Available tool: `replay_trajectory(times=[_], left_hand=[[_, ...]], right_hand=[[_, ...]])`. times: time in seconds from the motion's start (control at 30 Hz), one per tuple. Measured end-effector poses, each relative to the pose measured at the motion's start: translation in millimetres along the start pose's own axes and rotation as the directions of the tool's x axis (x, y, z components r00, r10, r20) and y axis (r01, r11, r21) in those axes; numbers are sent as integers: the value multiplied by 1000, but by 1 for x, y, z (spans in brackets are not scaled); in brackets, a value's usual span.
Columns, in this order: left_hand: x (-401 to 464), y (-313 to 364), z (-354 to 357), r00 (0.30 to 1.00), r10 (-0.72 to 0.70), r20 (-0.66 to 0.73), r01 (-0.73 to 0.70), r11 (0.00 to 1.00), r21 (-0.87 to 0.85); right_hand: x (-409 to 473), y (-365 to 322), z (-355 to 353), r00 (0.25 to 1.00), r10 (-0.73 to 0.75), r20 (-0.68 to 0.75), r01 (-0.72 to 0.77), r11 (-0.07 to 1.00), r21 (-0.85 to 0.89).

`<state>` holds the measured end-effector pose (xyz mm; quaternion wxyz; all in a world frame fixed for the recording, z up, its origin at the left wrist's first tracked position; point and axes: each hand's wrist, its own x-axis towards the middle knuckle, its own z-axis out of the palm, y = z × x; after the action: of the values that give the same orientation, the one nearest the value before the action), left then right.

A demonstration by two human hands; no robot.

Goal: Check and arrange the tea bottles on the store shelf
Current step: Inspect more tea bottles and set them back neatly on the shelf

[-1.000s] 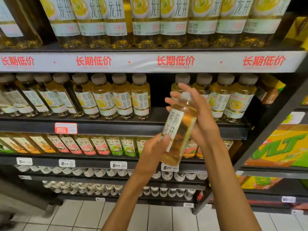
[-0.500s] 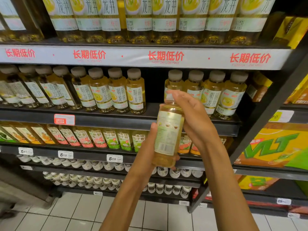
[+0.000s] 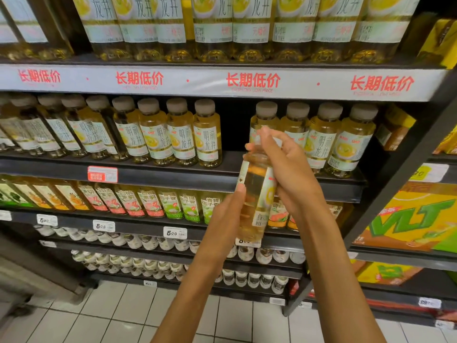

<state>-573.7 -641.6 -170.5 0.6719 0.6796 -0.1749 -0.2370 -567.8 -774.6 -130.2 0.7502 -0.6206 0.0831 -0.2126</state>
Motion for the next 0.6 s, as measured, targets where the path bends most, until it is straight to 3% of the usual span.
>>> replay_trajectory(times=[0.1, 0.17, 0.23, 0.3, 0.37, 0.47, 0.6], left_hand=[[2, -3, -17, 994, -82, 70, 97, 964, -248], [0, -3, -31, 960, -148, 237, 243, 861, -446], [-1, -1, -43, 901, -175, 397, 382, 753, -535], [-1, -2, -52, 843, -173, 510, 477, 679, -558], [0, -4, -61, 813, -177, 554, 507, 683, -526], [0, -4, -73, 825, -221, 520, 495, 727, -476], [-2, 6, -88, 817, -213, 536, 529, 647, -549]], right_hand=[[5, 2, 8, 993, 73, 94, -79, 995, 59], [6, 6, 16, 976, 131, 173, -166, 965, 205], [8, 11, 27, 951, 183, 249, -269, 887, 376], [10, 17, 37, 938, 214, 273, -324, 821, 470], [14, 24, 44, 937, 247, 246, -339, 808, 483], [18, 34, 50, 902, 388, 186, -431, 818, 381], [13, 54, 56, 785, 599, 156, -595, 659, 460]])
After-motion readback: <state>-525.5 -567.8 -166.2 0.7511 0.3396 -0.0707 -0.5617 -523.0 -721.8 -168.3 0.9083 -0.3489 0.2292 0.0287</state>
